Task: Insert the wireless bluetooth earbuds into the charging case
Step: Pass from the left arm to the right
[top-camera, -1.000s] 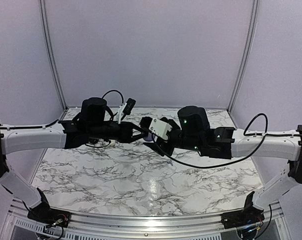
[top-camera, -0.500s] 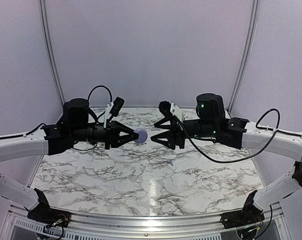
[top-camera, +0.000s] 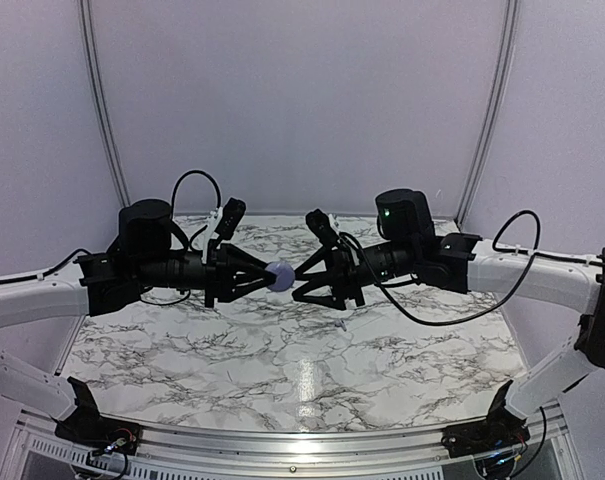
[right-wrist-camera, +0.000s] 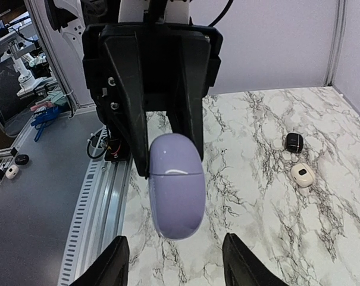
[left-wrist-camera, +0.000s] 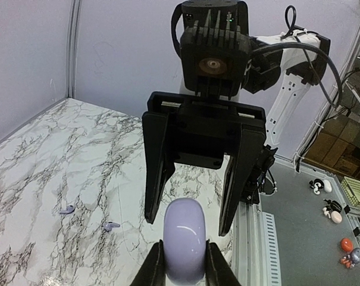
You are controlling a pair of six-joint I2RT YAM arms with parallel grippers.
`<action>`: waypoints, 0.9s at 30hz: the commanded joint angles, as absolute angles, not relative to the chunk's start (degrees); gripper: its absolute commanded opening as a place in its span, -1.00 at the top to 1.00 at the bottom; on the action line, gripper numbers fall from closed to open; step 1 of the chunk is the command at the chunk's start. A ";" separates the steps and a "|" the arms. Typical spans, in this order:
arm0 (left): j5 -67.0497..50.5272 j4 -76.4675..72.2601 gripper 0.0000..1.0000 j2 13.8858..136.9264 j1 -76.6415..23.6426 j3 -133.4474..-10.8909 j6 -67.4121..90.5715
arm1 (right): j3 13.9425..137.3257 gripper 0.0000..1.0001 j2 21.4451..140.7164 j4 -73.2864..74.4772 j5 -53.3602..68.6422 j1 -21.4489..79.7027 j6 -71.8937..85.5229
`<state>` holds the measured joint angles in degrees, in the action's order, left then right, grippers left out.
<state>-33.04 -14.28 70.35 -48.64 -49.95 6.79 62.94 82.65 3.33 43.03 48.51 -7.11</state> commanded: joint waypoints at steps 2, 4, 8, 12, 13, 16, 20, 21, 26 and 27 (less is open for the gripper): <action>-34.07 -14.25 0.86 69.87 -49.34 -49.63 4.75 | 66.49 -0.05 83.86 2.54 45.60 48.48 -5.27; -33.95 -13.95 0.86 70.08 -49.61 -49.77 4.50 | 66.83 -0.02 84.12 2.63 45.70 48.60 -5.32; -33.72 -12.89 0.87 70.77 -50.05 -50.11 3.84 | 67.60 0.03 84.71 2.79 46.05 48.86 -5.43; -32.28 -9.39 0.87 71.59 -50.74 -51.83 1.99 | 67.93 0.14 85.12 3.13 46.06 48.95 -5.69; -32.14 -8.95 0.87 71.79 -50.91 -52.05 1.79 | 68.02 0.16 85.08 3.30 46.01 49.02 -5.79; -31.68 -8.99 0.88 71.64 -50.99 -52.12 2.16 | 67.98 0.26 85.24 3.70 45.88 49.13 -6.18; -31.38 -9.43 0.88 71.80 -50.99 -52.09 2.60 | 67.94 0.35 85.42 4.67 45.76 49.57 -6.89; -31.38 -9.78 0.88 71.86 -51.04 -51.97 2.71 | 67.94 0.33 85.49 4.92 45.75 49.72 -7.10; -31.34 -10.20 0.88 72.03 -51.00 -52.26 2.83 | 67.06 0.21 85.75 4.33 46.23 49.89 -7.17; -31.26 -10.20 0.88 71.89 -50.99 -52.22 2.89 | 67.06 0.21 85.85 4.31 46.31 49.92 -7.14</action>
